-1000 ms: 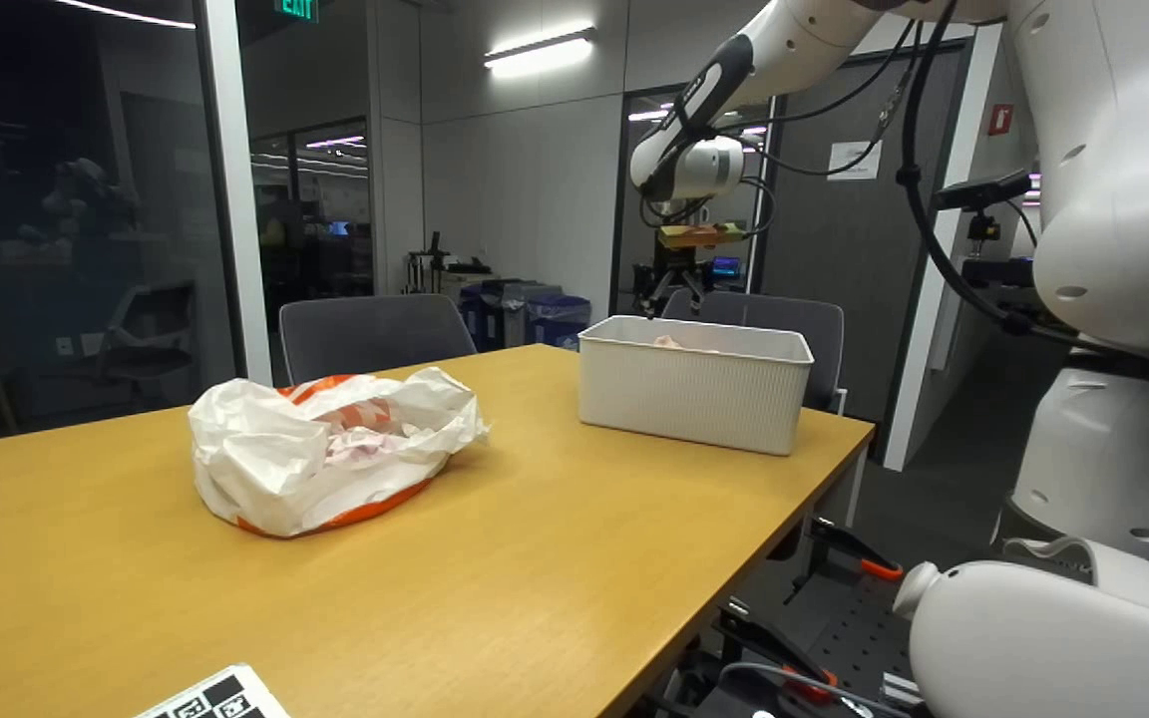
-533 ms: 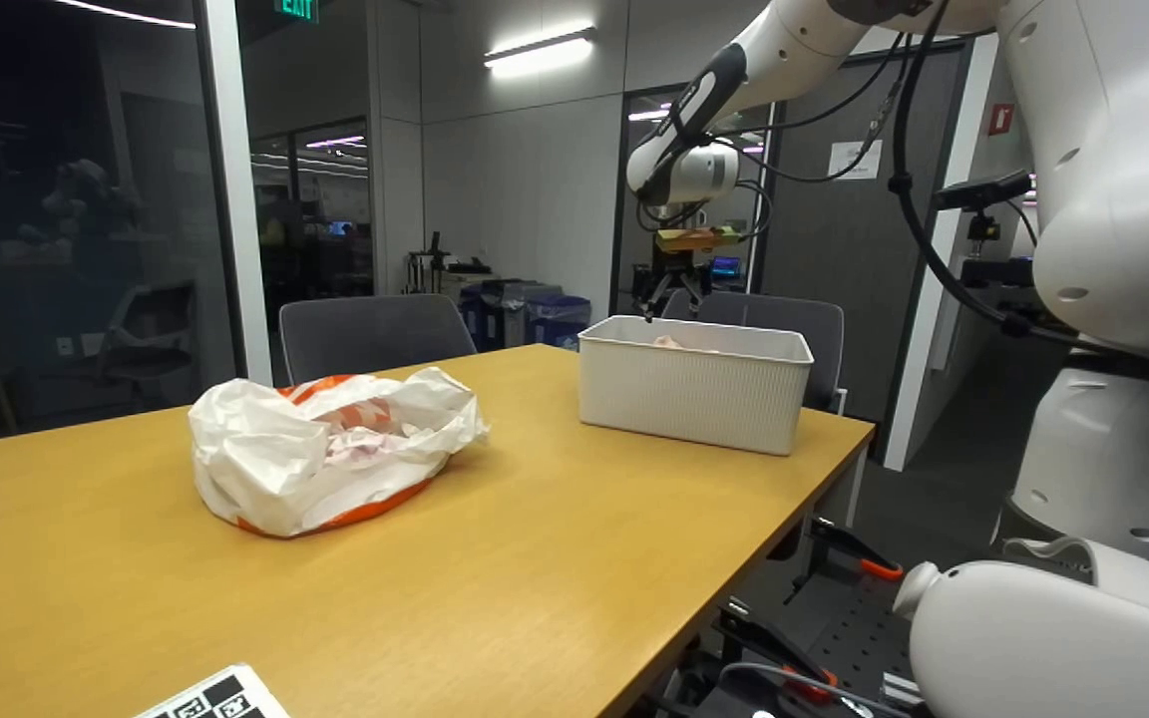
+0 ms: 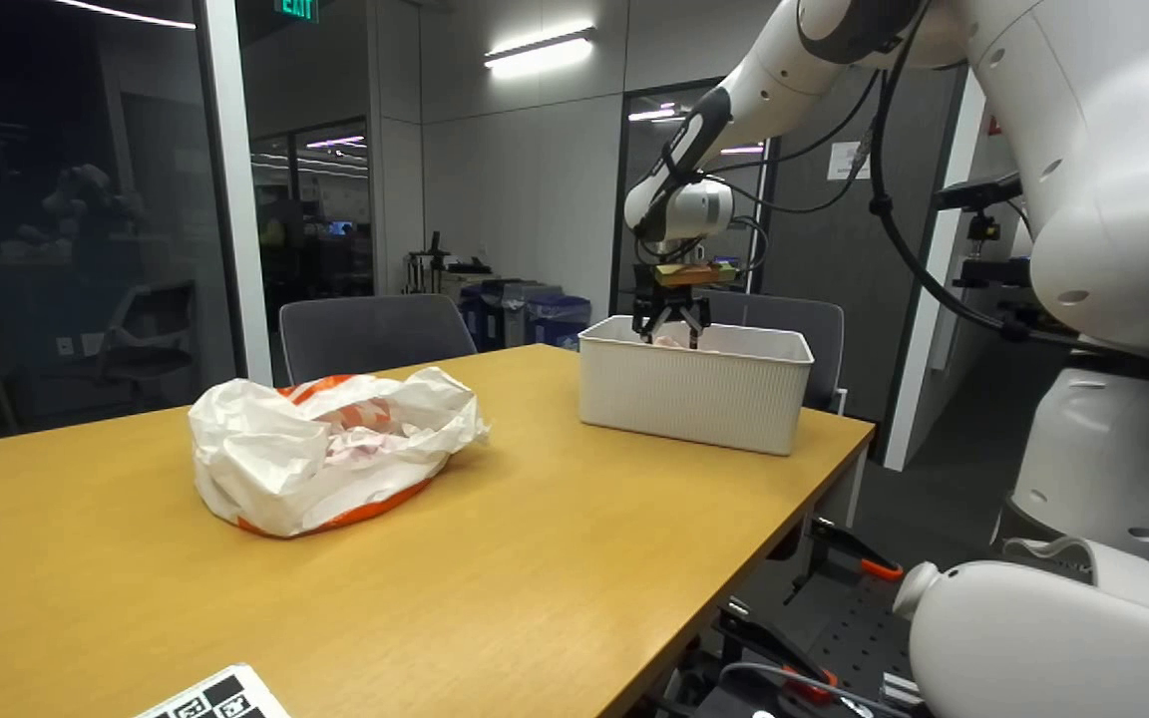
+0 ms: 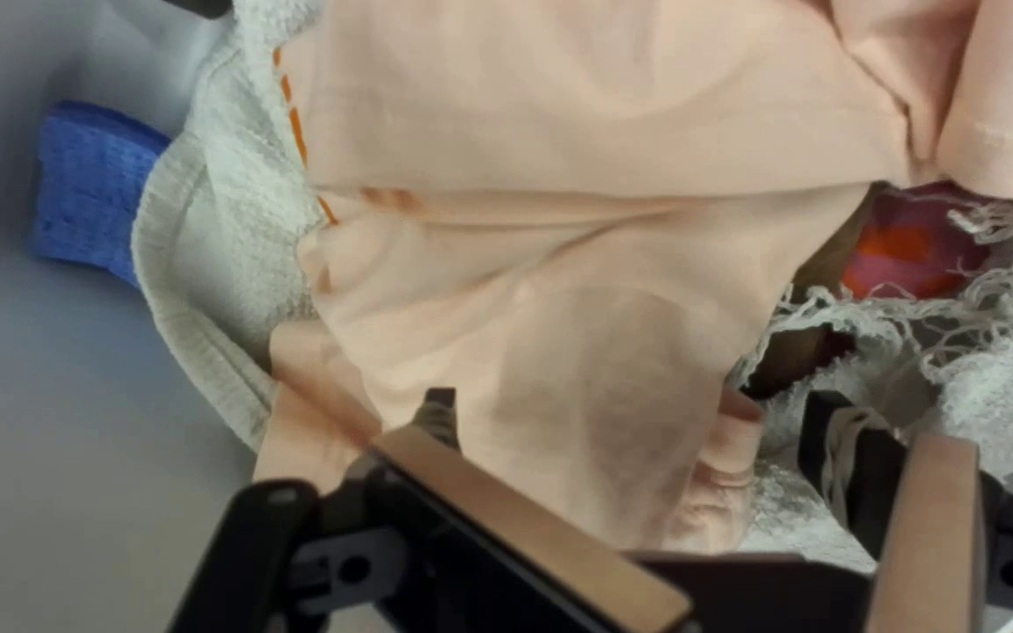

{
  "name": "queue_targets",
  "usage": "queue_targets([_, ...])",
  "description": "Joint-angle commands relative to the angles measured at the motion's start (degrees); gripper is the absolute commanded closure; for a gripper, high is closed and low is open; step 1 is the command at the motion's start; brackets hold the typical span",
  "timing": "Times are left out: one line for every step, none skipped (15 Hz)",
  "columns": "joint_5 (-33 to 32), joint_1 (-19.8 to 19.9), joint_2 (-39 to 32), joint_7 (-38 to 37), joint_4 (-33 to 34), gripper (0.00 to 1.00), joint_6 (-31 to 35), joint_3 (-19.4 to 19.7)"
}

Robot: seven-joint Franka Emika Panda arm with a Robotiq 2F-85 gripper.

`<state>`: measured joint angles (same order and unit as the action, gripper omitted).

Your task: Remove the shirts in the basket and put them inside the bag

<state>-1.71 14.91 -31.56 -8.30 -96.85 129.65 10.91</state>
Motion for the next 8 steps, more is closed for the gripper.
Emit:
queue_targets([0.2,0.8,-4.0,2.5,2.6,0.0,5.8,0.5])
queue_targets([0.7,1.4,-4.6,3.5,2.5,0.25,6.8,0.2])
queue_targets([0.8,1.7,-5.0,3.8,2.5,0.26,7.8,0.3])
queue_targets([0.9,1.8,-4.9,3.9,2.0,0.34,8.5,0.3])
queue_targets([0.8,1.8,-4.7,3.7,1.4,0.42,9.3,0.5])
queue_targets([0.4,1.6,-3.9,3.3,0.7,0.5,8.9,0.8])
queue_targets([0.4,1.6,-3.2,3.0,0.4,0.57,8.3,1.0])
queue_targets([0.4,1.4,-2.5,2.6,0.0,0.66,7.3,1.3])
